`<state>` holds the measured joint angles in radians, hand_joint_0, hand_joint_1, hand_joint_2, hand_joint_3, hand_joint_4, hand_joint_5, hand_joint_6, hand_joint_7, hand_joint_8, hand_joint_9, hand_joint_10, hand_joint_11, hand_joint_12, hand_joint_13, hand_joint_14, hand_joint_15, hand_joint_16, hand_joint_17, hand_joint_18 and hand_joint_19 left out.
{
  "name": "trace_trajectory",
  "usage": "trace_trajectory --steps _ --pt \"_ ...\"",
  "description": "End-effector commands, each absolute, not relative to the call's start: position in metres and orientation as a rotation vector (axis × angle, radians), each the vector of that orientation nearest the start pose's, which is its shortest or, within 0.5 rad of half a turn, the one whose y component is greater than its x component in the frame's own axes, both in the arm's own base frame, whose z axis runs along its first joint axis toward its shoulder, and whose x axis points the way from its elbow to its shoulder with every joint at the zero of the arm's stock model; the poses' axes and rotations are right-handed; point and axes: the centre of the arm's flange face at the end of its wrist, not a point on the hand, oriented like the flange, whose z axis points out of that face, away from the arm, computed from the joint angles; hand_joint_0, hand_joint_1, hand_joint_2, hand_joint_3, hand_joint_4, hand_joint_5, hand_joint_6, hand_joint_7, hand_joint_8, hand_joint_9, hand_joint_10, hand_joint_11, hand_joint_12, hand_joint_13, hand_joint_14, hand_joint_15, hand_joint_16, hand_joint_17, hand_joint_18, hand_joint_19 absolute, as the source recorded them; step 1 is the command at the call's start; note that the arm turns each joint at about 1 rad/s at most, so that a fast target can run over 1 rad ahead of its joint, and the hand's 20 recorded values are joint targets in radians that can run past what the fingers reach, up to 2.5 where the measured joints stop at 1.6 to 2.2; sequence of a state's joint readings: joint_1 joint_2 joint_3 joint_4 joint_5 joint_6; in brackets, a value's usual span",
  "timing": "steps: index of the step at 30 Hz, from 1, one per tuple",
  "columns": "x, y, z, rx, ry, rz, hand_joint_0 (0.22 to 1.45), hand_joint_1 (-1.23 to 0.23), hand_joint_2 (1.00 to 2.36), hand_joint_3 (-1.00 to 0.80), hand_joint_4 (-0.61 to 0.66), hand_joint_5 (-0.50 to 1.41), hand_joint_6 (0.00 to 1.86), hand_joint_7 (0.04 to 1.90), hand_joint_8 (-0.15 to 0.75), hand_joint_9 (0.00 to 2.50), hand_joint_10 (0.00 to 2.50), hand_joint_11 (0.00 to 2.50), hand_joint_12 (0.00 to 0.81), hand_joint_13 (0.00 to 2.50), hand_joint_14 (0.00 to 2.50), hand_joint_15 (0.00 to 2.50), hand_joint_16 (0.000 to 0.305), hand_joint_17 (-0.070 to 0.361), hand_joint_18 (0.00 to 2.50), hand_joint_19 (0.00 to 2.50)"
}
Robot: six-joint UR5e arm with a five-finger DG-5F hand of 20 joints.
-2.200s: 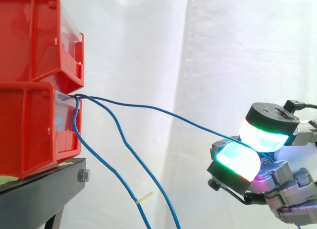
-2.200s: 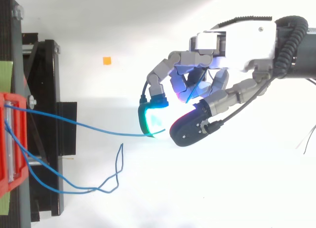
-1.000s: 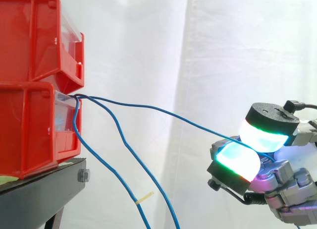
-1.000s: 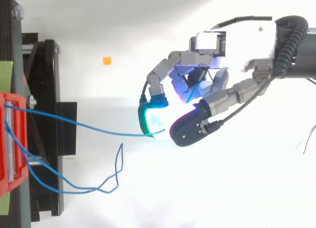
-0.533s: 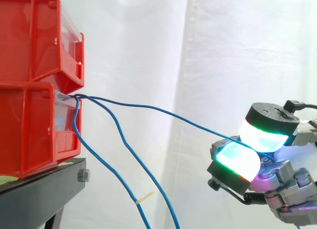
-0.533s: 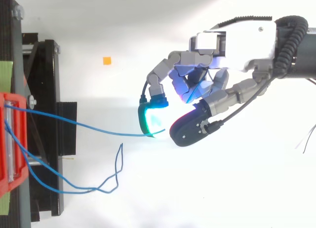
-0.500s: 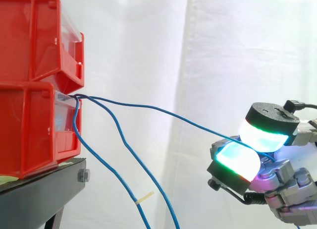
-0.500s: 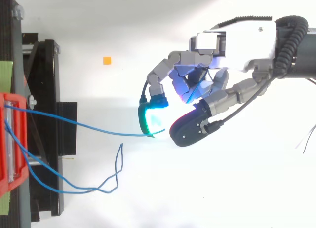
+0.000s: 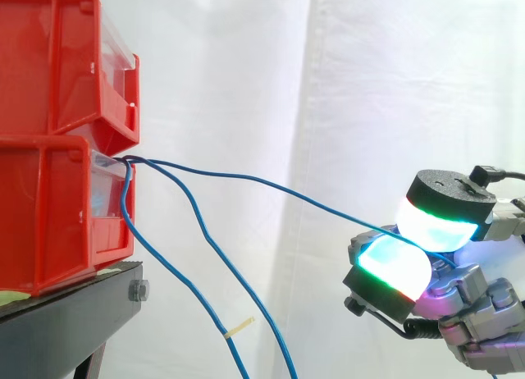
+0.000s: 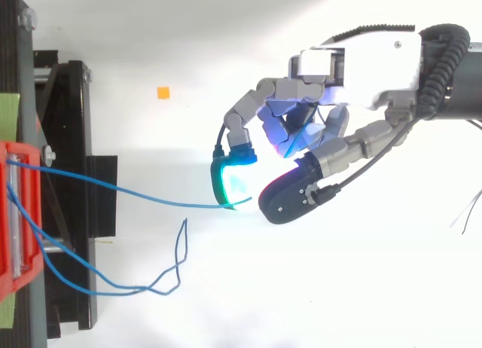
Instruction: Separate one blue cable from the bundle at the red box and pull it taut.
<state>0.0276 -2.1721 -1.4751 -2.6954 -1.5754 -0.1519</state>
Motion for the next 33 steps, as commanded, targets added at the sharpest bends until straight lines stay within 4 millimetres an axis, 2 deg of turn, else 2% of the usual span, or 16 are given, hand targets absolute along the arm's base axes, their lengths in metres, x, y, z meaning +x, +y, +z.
trace_trajectory --steps 1,33 --pt "0.6803 -0.1141 0.2173 1.119 1.346 1.094 0.64 -0.79 1.01 -0.01 -0.25 -0.13 0.90 1.26 0.284 0.52 2.50 2.20 0.578 1.37 2.50 1.75 0.071 0.161 1.82 0.82" --pt "0.6808 -0.1141 0.2180 1.118 1.345 1.095 0.64 -0.79 1.01 -0.01 -0.25 -0.13 0.89 1.27 0.286 0.53 2.50 2.23 0.572 1.37 2.50 1.78 0.072 0.163 1.82 0.81"
